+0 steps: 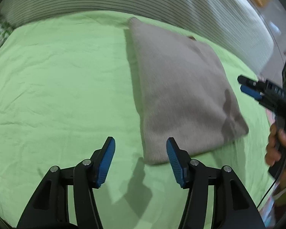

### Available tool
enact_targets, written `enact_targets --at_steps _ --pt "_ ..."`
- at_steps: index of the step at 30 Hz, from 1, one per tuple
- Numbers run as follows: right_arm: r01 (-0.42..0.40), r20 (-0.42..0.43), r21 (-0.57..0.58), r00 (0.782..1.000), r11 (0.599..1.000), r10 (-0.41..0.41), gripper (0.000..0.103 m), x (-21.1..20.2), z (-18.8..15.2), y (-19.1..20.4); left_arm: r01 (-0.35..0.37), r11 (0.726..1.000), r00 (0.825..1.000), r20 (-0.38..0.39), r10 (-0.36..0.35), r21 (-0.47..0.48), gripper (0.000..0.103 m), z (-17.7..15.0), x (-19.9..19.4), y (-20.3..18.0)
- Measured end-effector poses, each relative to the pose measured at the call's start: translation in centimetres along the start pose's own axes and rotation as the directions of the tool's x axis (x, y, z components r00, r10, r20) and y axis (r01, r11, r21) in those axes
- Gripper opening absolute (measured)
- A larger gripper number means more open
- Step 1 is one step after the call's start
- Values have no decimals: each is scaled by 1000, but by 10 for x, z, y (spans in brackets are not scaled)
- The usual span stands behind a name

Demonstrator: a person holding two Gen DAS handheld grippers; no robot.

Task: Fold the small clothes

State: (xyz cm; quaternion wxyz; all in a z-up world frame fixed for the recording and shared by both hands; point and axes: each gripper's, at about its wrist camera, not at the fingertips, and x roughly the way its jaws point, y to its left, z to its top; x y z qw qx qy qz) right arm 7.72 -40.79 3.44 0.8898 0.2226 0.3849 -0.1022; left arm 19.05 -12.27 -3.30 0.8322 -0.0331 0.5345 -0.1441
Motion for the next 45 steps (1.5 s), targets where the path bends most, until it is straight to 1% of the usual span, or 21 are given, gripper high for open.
enact_targets --at_steps 4,7,8,9,10,11,13,15,18,20,23,25,26,27,30,32,35,37,39,43,45 --pt "-1 -21 -23 1000 1000 1 56 21 9 9 0 999 1000 18 1 -41 64 16 3 3" --pt "-2 -35 0 999 1000 2 56 35 15 4 -12 998 1000 17 13 -60 65 28 12 5" --pt "-10 -46 11 999 1000 10 45 40 17 1 -13 998 1000 16 14 -66 65 31 14 5" --pt "-19 -59 19 998 1000 20 25 44 17 -2 -12 997 1000 14 13 -72 65 34 17 5" --pt "-35 -75 21 996 999 37 19 49 18 -3 -15 997 1000 14 16 -78 65 39 19 5" --pt "-48 -89 15 995 999 49 9 52 18 -4 -14 997 1000 16 15 -81 65 41 21 4" --pt "-46 -72 -1 996 999 46 8 46 19 -5 -14 996 1000 18 15 -83 65 47 25 3" --pt "-46 -39 22 998 999 47 7 36 21 -13 -13 996 1000 19 14 -86 68 52 30 2" --pt "-30 -78 46 996 998 33 7 46 14 -25 -15 996 1000 7 16 -89 69 57 40 1" --pt "-44 -78 50 996 998 48 9 50 13 -26 -10 995 1000 -8 9 -97 69 63 49 0" --pt "-48 -57 64 997 997 52 16 42 19 -25 0 994 1000 1 1 -110 73 70 54 1" --pt "-37 -37 54 999 998 39 30 38 22 -23 2 994 1000 7 -1 -111 75 75 55 2" --pt "-21 -29 49 999 999 23 50 36 24 -23 2 994 1000 10 -1 -112 76 77 56 3" --pt "-8 -22 46 1000 999 9 64 36 26 -23 2 993 1000 12 -1 -115 76 80 57 3" --pt "-15 4 63 1000 998 15 65 37 29 -28 14 992 1000 15 -12 -126 78 87 60 6" --pt "-46 -13 99 999 994 48 65 44 30 -35 20 991 1000 14 -18 -130 80 91 64 8" --pt "-60 -48 130 997 990 67 65 58 28 -41 40 990 999 9 -39 -136 83 95 73 9" --pt "-69 -61 148 995 987 79 66 65 25 -47 63 987 998 3 -64 -148 85 98 80 12" --pt "-89 -62 175 993 981 101 66 68 24 -53 81 983 997 -8 -83 -166 89 101 89 14" --pt "-123 -56 194 989 973 136 66 69 22 -59 139 965 988 -32 -150 -224 90 104 109 20" --pt "-137 -59 197 987 971 151 65 69 22 -62 146 964 987 -32 -157 -223 90 104 113 19"
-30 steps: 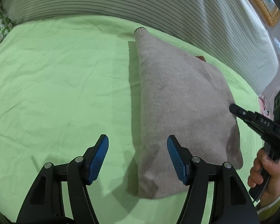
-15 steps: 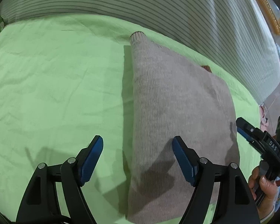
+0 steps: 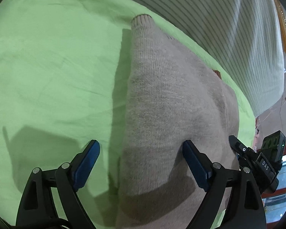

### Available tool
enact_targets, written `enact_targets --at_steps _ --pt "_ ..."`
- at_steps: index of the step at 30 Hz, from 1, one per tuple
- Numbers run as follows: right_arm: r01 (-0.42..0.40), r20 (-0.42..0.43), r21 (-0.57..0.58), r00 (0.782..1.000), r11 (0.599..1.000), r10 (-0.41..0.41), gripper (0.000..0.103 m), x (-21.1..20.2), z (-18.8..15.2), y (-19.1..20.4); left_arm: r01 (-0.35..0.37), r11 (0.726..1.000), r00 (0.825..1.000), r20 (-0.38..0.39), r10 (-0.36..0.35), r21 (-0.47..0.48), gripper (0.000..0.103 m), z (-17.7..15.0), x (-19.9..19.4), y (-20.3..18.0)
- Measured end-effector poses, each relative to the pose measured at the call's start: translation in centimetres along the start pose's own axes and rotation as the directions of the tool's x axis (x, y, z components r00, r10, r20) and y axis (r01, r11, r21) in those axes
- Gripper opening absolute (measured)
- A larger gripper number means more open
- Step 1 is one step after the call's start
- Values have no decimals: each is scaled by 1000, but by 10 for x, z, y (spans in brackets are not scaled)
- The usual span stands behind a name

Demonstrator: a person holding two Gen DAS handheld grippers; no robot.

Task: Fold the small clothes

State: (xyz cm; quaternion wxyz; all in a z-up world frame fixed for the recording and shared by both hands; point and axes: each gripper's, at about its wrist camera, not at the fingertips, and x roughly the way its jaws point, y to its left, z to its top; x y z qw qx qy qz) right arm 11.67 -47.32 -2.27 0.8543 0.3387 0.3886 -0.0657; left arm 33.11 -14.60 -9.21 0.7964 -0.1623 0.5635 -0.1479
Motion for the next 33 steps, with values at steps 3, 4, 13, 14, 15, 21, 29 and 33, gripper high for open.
enact_targets --at_steps 3,4,13,14,15,21,29,33 --pt "-34 -22 20 999 999 35 48 2 0 -6 4 1000 1000 -4 -4 15 84 0 7 -7" --pt "-58 -35 37 998 998 59 46 4 0 -9 19 1000 1000 -5 -19 20 69 0 8 -9" --pt "-123 -5 24 992 992 123 30 -21 -9 26 53 995 997 47 -57 82 37 -12 -35 -27" --pt "-130 -6 10 991 991 130 30 -24 -13 36 42 995 997 57 -47 90 37 -15 -44 -27" --pt "-136 -9 -4 991 991 136 30 -25 -17 45 30 995 997 71 -37 99 37 -20 -55 -26" --pt "-242 -46 -13 969 970 241 30 -24 -57 92 5 997 994 111 -13 72 37 -43 -122 16" --pt "-313 -156 -59 941 948 301 30 15 -115 144 -81 997 989 128 78 18 37 -75 -175 84" --pt "-320 -186 -66 934 945 304 30 26 -128 153 -90 996 988 129 89 -3 37 -92 -179 101"
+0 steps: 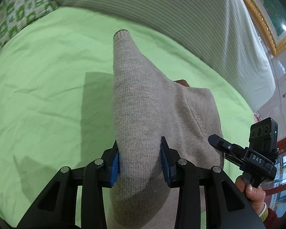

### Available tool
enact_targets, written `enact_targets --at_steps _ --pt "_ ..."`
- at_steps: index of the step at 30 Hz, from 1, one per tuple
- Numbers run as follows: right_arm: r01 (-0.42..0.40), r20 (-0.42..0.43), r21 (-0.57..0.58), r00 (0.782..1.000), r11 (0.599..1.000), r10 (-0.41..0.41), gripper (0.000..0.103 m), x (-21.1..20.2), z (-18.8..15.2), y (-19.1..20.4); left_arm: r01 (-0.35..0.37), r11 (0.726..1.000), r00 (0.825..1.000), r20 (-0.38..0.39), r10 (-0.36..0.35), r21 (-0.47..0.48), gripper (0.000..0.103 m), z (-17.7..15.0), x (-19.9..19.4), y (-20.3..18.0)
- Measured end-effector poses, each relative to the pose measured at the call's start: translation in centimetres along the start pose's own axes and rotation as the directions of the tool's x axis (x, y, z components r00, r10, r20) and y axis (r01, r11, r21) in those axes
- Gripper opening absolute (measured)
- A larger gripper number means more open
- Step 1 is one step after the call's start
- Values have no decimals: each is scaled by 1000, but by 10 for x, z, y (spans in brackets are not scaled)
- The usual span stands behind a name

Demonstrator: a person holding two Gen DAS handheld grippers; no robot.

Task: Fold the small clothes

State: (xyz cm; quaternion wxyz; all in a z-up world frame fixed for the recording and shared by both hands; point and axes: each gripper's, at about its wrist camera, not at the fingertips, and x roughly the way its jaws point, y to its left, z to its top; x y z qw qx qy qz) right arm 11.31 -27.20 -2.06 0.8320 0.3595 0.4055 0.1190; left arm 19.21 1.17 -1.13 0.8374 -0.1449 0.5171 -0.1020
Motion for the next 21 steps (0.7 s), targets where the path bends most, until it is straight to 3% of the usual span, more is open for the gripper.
enact_targets --at_steps 9,13,16,21 --pt "49 -36 13 998 999 -48 30 17 -8 -17 -14 1000 1000 -12 15 19 42 -13 25 11" --pt "70 -47 19 997 997 -69 33 20 -9 -33 -14 1000 1000 -17 14 -2 53 -18 30 34" --pt "102 -44 -2 994 995 -102 38 23 -8 -35 -40 999 999 -12 39 -8 68 -13 37 33" --pt "162 -28 -36 986 986 -163 51 23 -6 -31 -94 996 996 10 93 8 78 -20 36 35"
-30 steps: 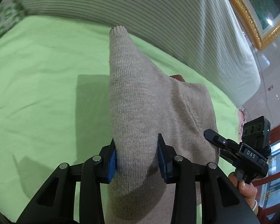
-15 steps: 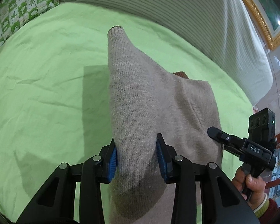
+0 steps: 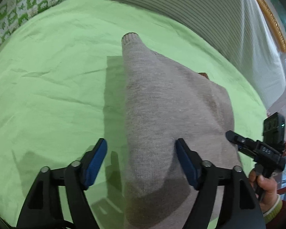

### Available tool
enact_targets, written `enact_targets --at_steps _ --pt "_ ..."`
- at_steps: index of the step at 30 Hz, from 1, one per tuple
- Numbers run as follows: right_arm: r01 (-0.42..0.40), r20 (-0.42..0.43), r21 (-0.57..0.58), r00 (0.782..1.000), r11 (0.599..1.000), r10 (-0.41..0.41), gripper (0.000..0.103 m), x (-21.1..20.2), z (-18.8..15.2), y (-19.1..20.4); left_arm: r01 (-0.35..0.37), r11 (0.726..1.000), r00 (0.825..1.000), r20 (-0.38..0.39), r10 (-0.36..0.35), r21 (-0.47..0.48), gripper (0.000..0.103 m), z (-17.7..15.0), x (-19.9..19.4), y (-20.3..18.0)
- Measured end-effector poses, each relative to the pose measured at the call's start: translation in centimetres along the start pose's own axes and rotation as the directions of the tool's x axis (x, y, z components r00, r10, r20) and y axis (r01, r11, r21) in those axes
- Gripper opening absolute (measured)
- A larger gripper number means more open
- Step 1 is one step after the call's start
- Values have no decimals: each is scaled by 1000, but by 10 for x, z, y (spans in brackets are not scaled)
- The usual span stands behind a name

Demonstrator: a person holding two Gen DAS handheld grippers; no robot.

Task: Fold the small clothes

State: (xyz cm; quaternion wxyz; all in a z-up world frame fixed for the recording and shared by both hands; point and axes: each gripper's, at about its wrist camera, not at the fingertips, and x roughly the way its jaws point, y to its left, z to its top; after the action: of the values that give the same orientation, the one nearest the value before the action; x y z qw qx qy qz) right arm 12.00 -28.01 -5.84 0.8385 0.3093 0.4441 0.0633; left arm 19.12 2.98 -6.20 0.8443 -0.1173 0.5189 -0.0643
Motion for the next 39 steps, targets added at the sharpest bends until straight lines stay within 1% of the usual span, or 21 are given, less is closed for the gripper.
enact_targets --at_steps 3,6,11,14,17,22,24,25,26,28,31,34,36,39 --pt "42 5 -21 999 999 -42 53 -1 1 6 -27 1000 1000 4 27 9 78 -5 -6 -2" --pt "58 27 -21 998 998 -57 53 -10 0 14 -48 998 999 11 48 27 78 -6 -14 -11" --pt "60 98 -42 994 997 -56 55 -39 -4 29 -62 997 998 9 61 44 78 -17 -32 -14" --pt "53 126 -65 991 996 -45 55 -55 -11 41 -69 996 998 7 69 51 79 -29 -42 -13" --pt "65 113 -103 992 993 -53 55 -57 -22 54 -86 994 996 -8 87 64 79 -44 -47 -10" --pt "141 71 -173 989 975 -130 55 -50 -51 64 -86 994 995 -43 89 67 79 -67 -50 -4" --pt "222 45 -203 975 954 -217 55 -41 -61 61 -96 993 994 -54 100 75 79 -73 -48 -3" --pt "270 42 -216 963 938 -268 55 -35 -65 58 -102 992 992 -60 106 78 79 -76 -46 -3" --pt "303 38 -214 953 929 -302 55 -31 -68 52 -107 991 992 -64 112 80 79 -78 -46 -3" --pt "326 25 -177 945 929 -327 55 -28 -71 38 -121 988 990 -63 128 94 79 -83 -44 -5" --pt "334 31 -117 943 935 -332 55 -33 -73 25 -147 981 985 -66 156 127 79 -90 -44 -9" --pt "336 42 -91 942 937 -334 55 -43 -74 22 -161 976 983 -64 172 144 79 -98 -49 -12" --pt "310 52 -74 950 948 -307 55 -53 -77 22 -168 975 982 -56 178 148 79 -102 -55 -15" --pt "295 77 -73 954 953 -289 57 -67 -83 27 -183 971 981 -34 191 154 79 -108 -67 -21"
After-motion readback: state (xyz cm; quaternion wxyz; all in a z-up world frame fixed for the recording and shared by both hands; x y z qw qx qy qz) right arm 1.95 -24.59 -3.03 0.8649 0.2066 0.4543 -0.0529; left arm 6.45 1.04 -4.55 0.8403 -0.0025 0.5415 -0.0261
